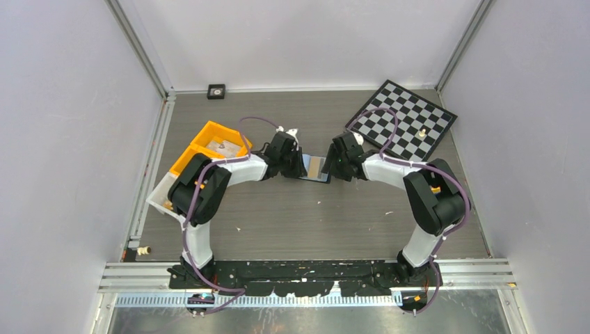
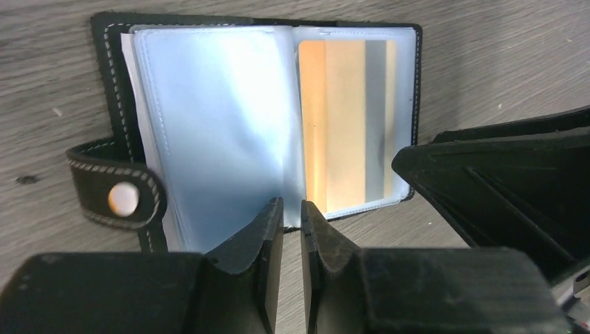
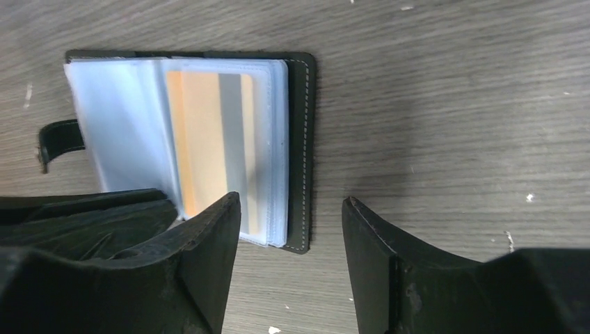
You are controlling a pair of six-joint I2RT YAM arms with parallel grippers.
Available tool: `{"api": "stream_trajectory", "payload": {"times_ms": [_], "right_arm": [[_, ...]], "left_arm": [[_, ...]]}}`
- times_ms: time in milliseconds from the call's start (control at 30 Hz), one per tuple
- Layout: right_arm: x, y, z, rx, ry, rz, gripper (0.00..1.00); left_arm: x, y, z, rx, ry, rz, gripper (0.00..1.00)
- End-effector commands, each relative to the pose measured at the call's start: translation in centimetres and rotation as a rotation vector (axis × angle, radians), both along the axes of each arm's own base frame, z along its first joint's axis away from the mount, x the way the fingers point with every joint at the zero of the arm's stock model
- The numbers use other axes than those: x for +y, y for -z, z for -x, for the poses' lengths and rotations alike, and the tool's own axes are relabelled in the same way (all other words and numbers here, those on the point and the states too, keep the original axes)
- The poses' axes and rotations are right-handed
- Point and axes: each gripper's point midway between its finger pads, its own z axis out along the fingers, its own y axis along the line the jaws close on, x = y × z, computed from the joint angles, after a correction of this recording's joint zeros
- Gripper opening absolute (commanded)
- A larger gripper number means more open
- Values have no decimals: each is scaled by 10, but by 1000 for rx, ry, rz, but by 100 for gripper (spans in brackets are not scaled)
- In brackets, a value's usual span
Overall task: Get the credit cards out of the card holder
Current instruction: Pick up the card holder from the center of the board.
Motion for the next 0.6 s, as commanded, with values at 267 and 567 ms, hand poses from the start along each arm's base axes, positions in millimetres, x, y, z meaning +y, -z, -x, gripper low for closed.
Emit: {"api": "stream_trajectory", "payload": {"times_ms": [267, 567], "right_arm": [[36, -10, -13, 24, -39, -518, 49], [58, -50, -14, -98, -159, -692, 45]], "left_arm": [[15, 27, -13, 158, -75, 31, 12], [5, 37, -6, 223, -34, 55, 10]]}}
